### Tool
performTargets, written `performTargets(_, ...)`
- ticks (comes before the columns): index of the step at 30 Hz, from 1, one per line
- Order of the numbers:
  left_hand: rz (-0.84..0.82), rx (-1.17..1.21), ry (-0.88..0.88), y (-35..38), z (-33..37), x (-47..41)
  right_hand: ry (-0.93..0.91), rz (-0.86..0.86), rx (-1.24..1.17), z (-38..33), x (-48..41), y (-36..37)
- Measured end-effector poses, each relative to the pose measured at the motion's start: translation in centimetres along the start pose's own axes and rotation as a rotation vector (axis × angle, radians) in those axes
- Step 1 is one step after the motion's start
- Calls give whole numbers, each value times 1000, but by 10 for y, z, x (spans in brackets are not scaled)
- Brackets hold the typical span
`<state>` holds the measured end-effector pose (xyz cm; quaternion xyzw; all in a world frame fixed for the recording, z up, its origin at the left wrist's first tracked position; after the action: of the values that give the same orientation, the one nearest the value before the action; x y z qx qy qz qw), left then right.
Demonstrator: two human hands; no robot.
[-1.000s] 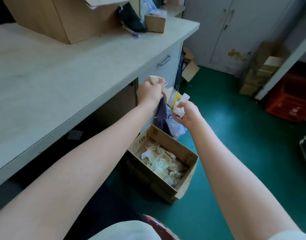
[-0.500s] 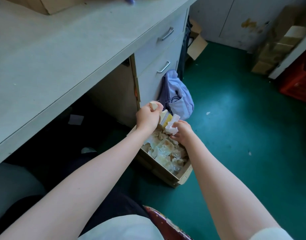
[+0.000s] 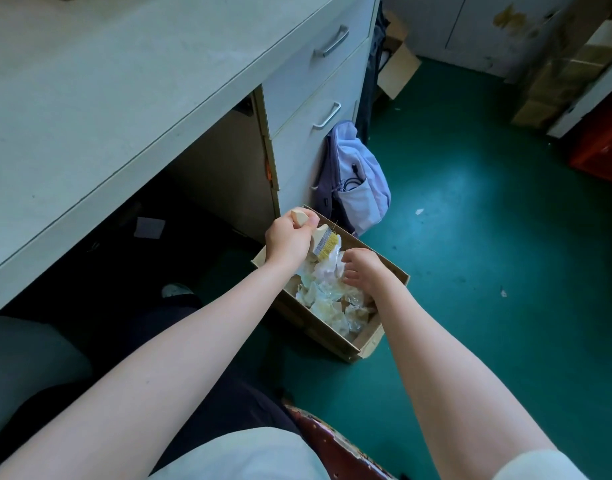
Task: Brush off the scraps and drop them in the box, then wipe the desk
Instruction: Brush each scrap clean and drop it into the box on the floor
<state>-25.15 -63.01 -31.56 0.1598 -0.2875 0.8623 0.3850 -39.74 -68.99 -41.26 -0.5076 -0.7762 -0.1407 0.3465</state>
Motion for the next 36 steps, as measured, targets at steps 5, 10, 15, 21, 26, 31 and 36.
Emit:
performTargets(5, 17, -2, 20, -6, -3, -1, -17, 14, -15, -2, 0, 1)
performTargets(10, 15, 1, 62, -14, 10, 3, -50, 35, -68, -19, 8, 1)
performTargets(15, 8, -65, 232, -27, 59, 18, -149, 42, -113, -70, 19, -9)
performTargets(21, 43, -107, 485, -50, 132, 48, -335, 52, -130, -146, 42, -24)
performTargets(26, 115, -112, 688, -80, 183, 79, -451, 34, -151, -198, 68, -19)
performTargets(31, 201, 8, 707, -130, 212, 95, -591, -50, -177, -250, 98, 10)
performTargets(36, 159, 315, 597, -182, 217, 99, -695, -108, -161, -293, 124, 49)
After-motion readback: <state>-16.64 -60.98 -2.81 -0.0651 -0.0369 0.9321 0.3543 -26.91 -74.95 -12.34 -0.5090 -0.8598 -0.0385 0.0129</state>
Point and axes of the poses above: each hand's wrist, its own x-axis away from the middle knuckle, its own y-axis out of the palm, z = x × y, the point moved 8 cm from there along -x, towards the middle knuckle, and after that the axes turned 10 degrees about -y, right-handed, at the moved point
